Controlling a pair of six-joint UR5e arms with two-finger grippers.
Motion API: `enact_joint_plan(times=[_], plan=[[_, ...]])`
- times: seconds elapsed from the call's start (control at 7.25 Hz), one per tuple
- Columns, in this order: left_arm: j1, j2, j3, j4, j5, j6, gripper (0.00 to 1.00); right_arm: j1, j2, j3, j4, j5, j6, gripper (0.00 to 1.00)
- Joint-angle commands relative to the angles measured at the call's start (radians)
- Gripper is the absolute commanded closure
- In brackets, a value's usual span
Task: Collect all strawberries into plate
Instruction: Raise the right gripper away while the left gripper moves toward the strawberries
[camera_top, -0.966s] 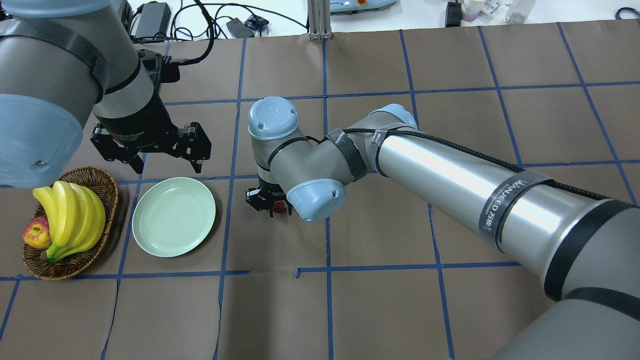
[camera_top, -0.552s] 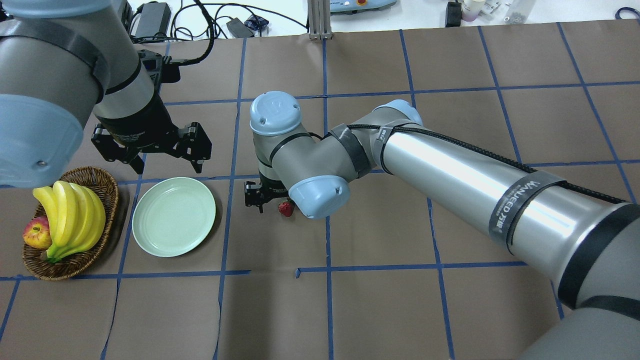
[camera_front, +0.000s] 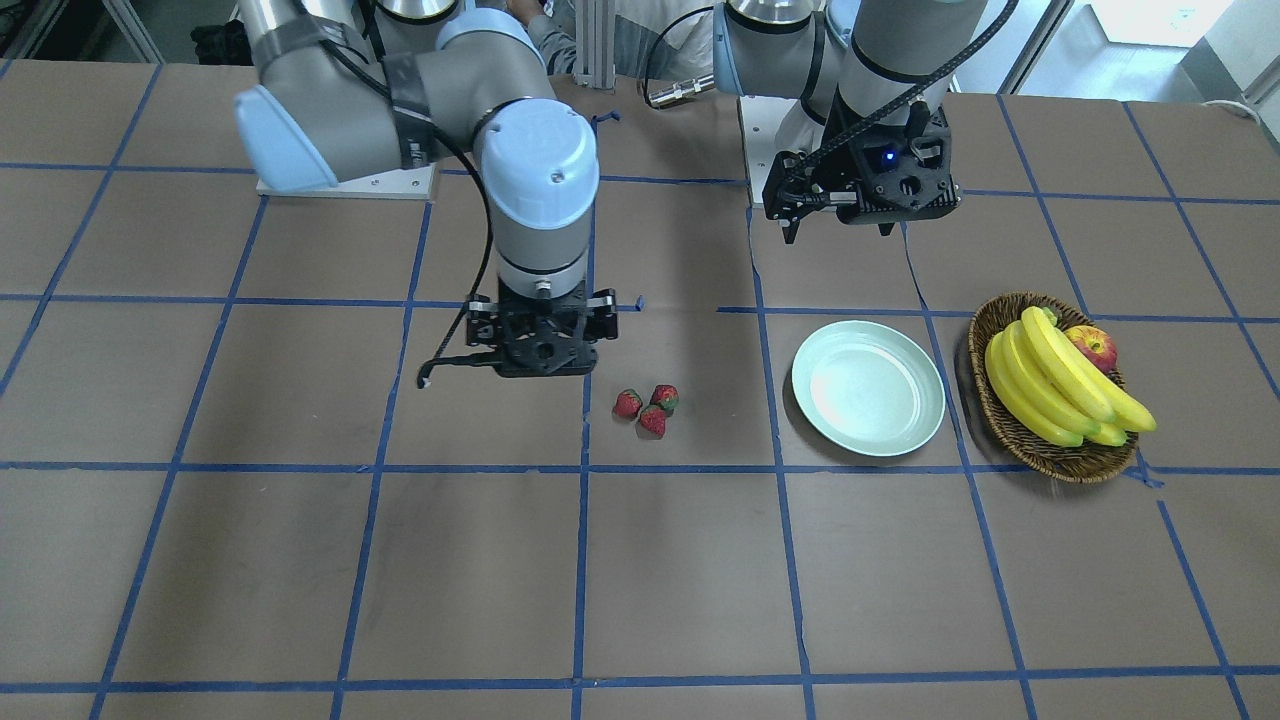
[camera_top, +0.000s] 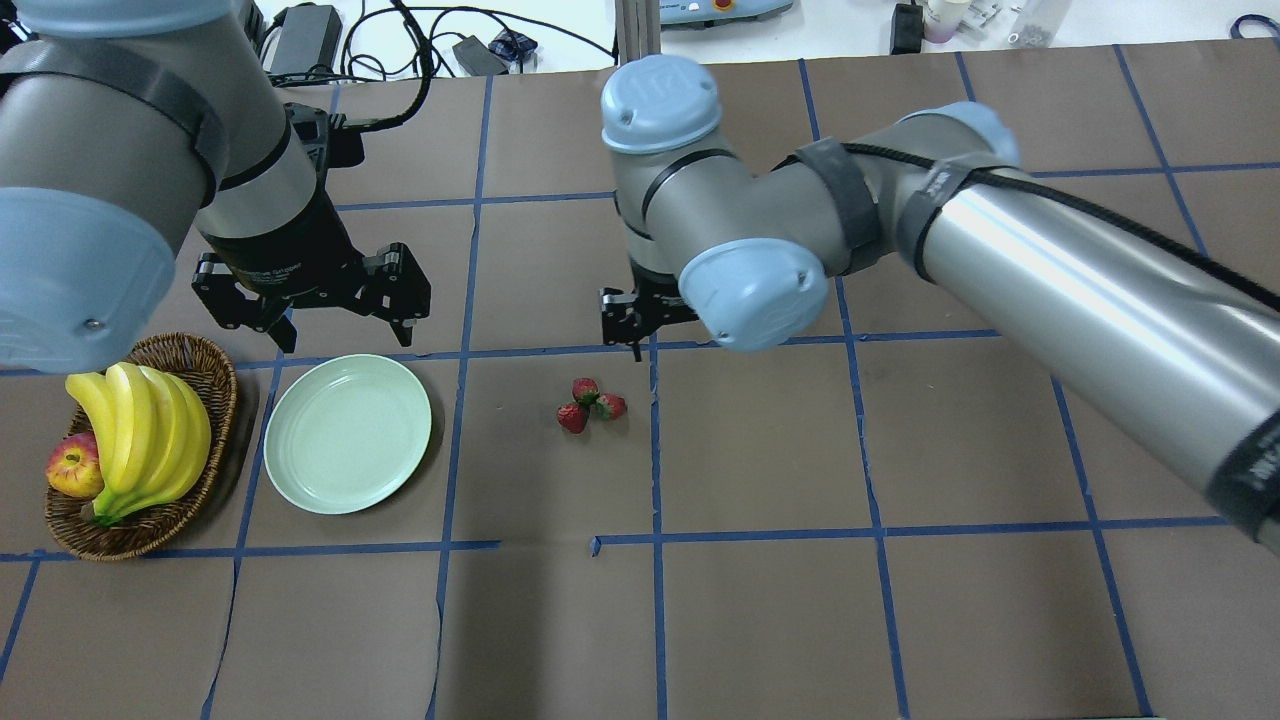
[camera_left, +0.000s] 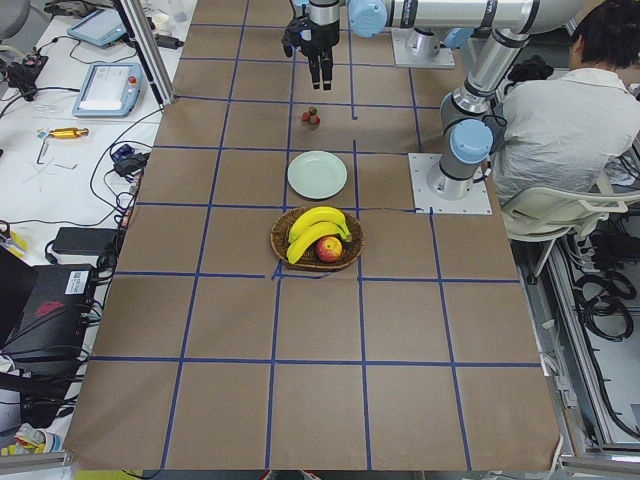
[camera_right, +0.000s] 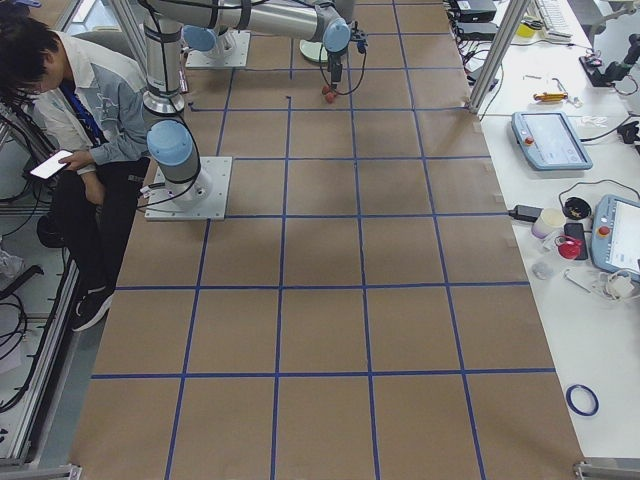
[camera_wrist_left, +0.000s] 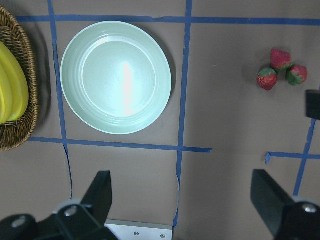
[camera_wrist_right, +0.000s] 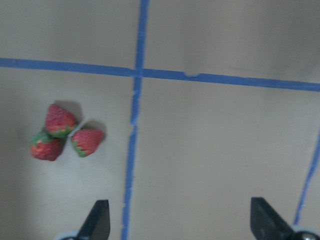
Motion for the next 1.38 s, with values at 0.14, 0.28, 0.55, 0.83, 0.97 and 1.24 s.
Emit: enact_joint_plan(times=[0.14,0.28,0.55,0.83,0.97,1.24], plan=[[-0.033,-0.030,-0.008,0.028,-0.024,-0.020,0.00,-0.200,-0.148,-0.007,0.173,-0.068,-0.216,0.00],[-0.041,-0.055,-0.027,0.096,-0.073,-0.026,0.00,-0.229,-0.170,-0.018,0.219,-0.065,-0.235,0.00],[-0.059,-0.096,-0.048,0.168,-0.079,-0.025,0.00,-0.238,-0.213,-0.047,0.292,-0.065,-0.282,0.00],[-0.087,-0.150,-0.053,0.243,-0.098,-0.034,0.00,-0.252,-0.251,-0.085,0.345,-0.059,-0.315,0.00],[-0.089,-0.173,-0.054,0.253,-0.143,-0.037,0.00,-0.252,-0.282,-0.087,0.374,-0.036,-0.315,0.00],[-0.101,-0.205,-0.056,0.271,-0.147,-0.036,0.00,-0.251,-0.290,-0.082,0.393,0.036,-0.303,0.00]])
